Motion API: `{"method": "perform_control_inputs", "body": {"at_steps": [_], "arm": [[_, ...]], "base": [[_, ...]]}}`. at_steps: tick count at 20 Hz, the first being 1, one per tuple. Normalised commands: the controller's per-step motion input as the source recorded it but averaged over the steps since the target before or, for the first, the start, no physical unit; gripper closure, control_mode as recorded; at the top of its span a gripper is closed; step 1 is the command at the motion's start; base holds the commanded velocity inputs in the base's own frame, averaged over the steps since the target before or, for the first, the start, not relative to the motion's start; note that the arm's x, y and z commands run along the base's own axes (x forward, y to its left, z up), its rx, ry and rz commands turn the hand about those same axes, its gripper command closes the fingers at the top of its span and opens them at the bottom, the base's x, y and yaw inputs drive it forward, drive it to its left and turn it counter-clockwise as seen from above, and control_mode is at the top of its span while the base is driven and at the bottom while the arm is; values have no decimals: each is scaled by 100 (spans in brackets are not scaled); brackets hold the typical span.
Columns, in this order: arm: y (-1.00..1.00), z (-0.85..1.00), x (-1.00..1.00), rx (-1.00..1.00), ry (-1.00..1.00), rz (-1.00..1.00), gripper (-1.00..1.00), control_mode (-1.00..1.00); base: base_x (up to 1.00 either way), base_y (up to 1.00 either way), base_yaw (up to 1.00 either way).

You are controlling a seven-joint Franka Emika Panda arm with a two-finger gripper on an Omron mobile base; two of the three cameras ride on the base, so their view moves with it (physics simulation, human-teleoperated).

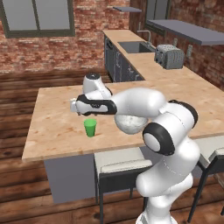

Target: Place the cup inside the bowl on the dining table and move the bowl to any counter.

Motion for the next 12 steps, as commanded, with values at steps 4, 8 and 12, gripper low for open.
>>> {"method": "perform_control_inputs", "body": {"at_steps": [4, 8, 12], "arm": [[0, -12, 5, 0, 0, 0, -100, -100], [0, -11, 4, 0, 0, 0, -100, -100], [3, -11, 4, 0, 0, 0, -100, -100]], "base": [[0, 0, 0], [0, 0, 0], [0, 0, 0]]}}
